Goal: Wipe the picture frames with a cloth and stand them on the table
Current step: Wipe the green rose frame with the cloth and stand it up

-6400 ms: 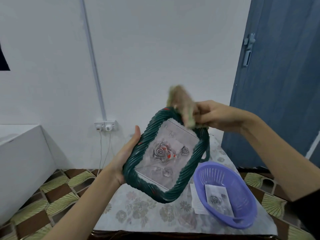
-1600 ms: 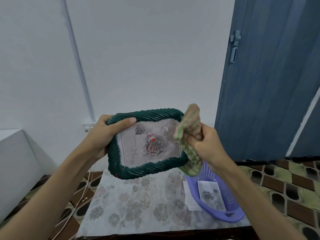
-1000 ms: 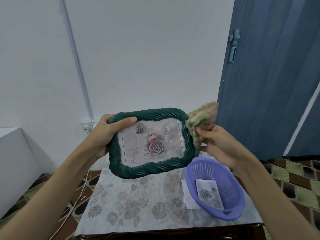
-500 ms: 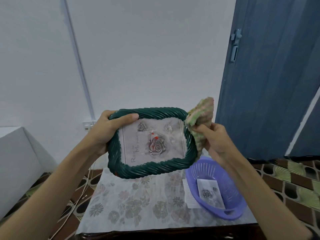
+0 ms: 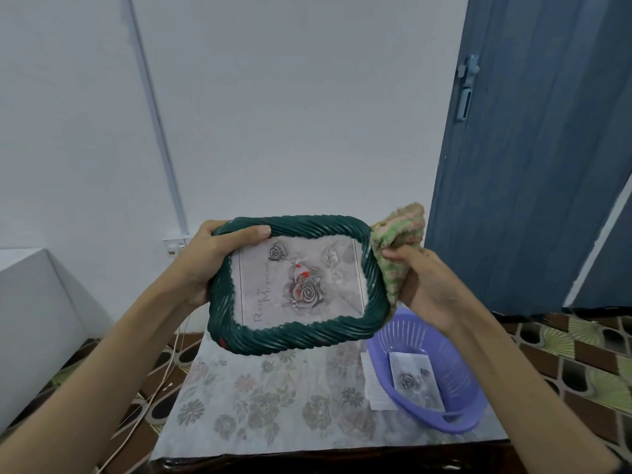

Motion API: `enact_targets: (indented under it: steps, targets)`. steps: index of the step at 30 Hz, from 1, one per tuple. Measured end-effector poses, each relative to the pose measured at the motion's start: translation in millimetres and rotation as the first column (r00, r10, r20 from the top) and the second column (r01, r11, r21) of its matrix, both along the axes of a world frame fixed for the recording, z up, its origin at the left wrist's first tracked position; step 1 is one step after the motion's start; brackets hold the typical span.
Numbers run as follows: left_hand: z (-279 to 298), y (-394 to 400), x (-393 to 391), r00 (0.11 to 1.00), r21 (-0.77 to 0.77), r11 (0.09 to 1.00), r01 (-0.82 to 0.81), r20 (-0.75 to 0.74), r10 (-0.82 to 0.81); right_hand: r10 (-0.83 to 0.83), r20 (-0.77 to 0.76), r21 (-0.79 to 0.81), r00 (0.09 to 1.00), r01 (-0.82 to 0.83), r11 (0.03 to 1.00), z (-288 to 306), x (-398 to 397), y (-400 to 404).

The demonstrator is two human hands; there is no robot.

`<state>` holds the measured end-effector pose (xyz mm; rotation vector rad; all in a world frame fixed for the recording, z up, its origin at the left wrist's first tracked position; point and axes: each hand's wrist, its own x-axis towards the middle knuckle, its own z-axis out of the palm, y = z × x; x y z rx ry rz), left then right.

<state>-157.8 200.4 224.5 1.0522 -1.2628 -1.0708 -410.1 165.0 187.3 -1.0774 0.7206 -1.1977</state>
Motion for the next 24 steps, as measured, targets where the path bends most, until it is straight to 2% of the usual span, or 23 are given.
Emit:
enact_targets:
  steps: [2, 4, 5, 7, 12, 15, 17, 19, 22, 24]
  targets:
    - [-0.6, -0.2, -0.7, 1.000, 0.004, 1.000, -0.007, 0.010, 0.007, 0.018, -0.125, -0.054, 0.992, -0.025, 0.998, -1.2, -2.0, 2.3]
    - [-1.5, -0.2, -2.2, 1.000, 0.006, 1.000, -0.019, 0.021, 0.018, -0.071, -0.288, -0.154, 0.955, 0.027, 0.988, -1.1, 0.2, 4.9]
    - [-1.7, -0.4, -2.4, 0.999, 0.005, 1.000, -0.023, 0.023, 0.023, -0.113, -0.313, -0.188, 0.943, 0.055, 0.981, -0.8, 1.3, 5.2]
    - [-1.4, 0.1, -2.5, 1.000, 0.007, 1.000, -0.021, 0.017, 0.021, -0.118, -0.289, -0.195, 0.950, 0.062, 0.979, -0.1, 0.5, 4.4]
    - [-0.8, 1.2, -0.5, 0.998, 0.011, 1.000, 0.005, -0.057, -0.004, 0.128, -0.030, -0.109, 0.991, -0.130, 0.985, 4.0, -15.8, -1.5]
    - [-1.2, 0.8, 3.9, 0.996, 0.008, 1.000, -0.014, -0.089, 0.014, 0.117, 0.056, -0.060, 0.992, -0.114, 0.992, 8.5, -23.1, -2.6]
    - [-2.0, 0.6, 6.9, 0.996, 0.015, 1.000, -0.022, -0.085, 0.024, 0.103, 0.038, -0.054, 0.994, -0.101, 0.993, 12.8, -27.3, -1.1]
    - [-2.7, 0.3, 8.6, 0.996, 0.019, 0.999, -0.025, -0.083, 0.027, 0.130, -0.068, -0.120, 0.989, -0.137, 0.983, 18.7, -31.3, 2.5]
    - [-3.4, -0.4, 7.5, 0.996, 0.014, 1.000, -0.019, -0.081, 0.020, 0.159, -0.353, -0.204, 0.922, -0.242, 0.949, 22.7, -29.2, 10.8]
    - [-3.1, 0.2, 3.0, 0.999, -0.003, 1.000, -0.012, -0.045, 0.011, 0.061, -0.526, -0.252, 0.848, -0.224, 0.941, 19.9, -18.1, 14.3]
